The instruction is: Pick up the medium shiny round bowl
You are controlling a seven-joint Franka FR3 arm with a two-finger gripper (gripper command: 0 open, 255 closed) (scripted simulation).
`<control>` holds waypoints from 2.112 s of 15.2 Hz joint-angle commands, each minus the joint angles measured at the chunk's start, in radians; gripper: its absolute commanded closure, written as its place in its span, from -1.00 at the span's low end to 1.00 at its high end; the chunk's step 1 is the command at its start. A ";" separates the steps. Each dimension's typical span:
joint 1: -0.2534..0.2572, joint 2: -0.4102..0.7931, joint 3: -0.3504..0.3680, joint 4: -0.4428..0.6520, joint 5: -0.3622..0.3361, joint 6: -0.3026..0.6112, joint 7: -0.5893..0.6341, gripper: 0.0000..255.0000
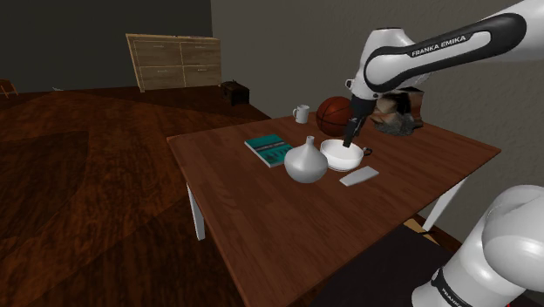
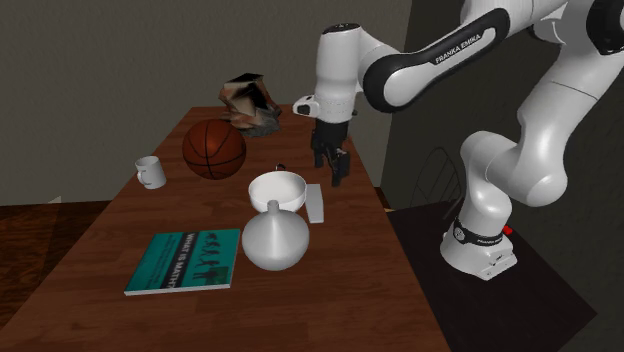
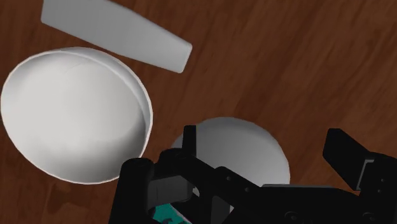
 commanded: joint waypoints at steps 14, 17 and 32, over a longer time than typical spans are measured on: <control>-0.046 0.528 -0.105 0.208 0.135 0.322 -0.252 -1.00; -0.050 0.556 -0.101 0.198 0.148 0.359 -0.260 -1.00; -0.054 0.592 -0.095 0.187 0.165 0.405 -0.271 1.00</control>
